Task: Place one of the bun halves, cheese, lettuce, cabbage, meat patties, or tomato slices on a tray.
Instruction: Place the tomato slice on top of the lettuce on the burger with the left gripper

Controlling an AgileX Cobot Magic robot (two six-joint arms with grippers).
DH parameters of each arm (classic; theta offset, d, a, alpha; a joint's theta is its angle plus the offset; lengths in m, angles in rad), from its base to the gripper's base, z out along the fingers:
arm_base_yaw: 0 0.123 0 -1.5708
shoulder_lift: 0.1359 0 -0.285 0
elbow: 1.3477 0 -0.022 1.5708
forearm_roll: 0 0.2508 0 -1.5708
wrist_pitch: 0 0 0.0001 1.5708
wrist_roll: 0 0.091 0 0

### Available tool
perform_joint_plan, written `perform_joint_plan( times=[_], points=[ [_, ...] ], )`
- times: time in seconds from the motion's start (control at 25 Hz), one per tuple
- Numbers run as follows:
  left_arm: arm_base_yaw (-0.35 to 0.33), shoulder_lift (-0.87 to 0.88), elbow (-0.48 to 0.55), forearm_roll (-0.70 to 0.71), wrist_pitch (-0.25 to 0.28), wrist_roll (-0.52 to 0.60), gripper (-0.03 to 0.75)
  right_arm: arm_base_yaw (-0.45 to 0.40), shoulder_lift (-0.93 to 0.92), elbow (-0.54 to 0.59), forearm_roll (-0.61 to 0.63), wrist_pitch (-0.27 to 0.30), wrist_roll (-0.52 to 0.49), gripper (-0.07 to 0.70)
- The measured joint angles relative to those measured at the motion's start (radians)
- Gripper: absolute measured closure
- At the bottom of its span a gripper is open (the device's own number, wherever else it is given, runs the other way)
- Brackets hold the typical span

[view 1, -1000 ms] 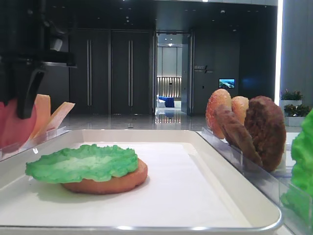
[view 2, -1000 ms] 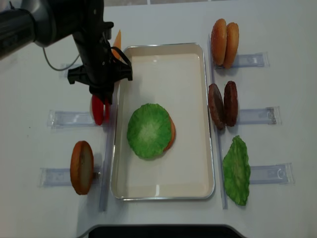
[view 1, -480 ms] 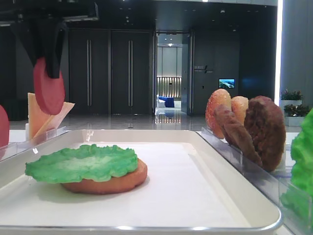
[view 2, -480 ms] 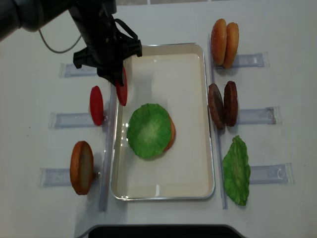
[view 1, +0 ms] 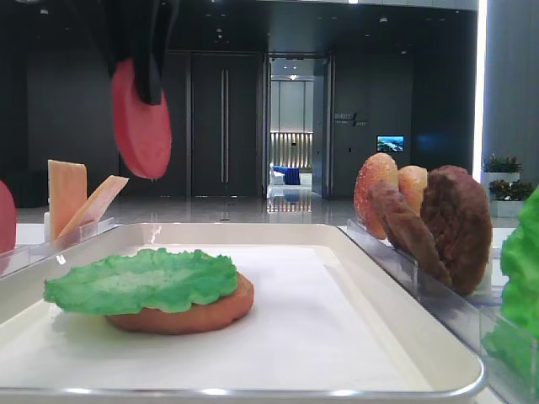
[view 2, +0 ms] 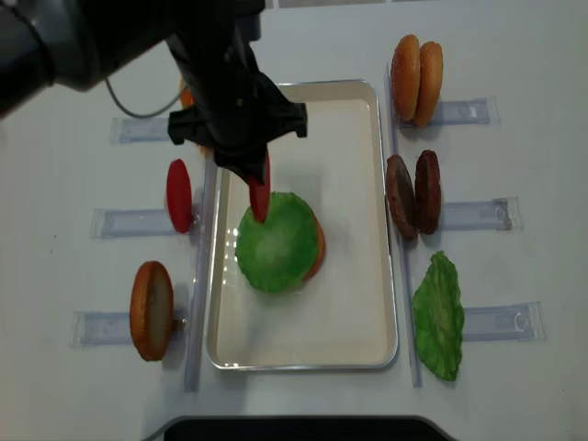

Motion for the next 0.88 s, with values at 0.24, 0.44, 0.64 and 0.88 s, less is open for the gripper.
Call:
perform_joint_plan(
  times=[0.24,0.44,0.64,0.88],
  points=[
    [-0.039,0.0,0.0,0.005,-0.004,-0.033,0.656,0.0,0.0,0.0,0.0,0.0,0.0,0.145],
    [-0.039,-0.002,0.054,-0.048,-0.133,0.006,0.656,0.0,0.0,0.0,0.0,0.0,0.0,0.145],
    [-0.039,-0.002,0.186,-0.226,-0.324,0.139,0.656,0.0,0.0,0.0,0.0,0.0,0.0,0.145],
    [0.014,-0.055,0.265,-0.349,-0.367,0.292,0.656,0.0,0.0,0.0,0.0,0.0,0.0,0.145]
  ],
)
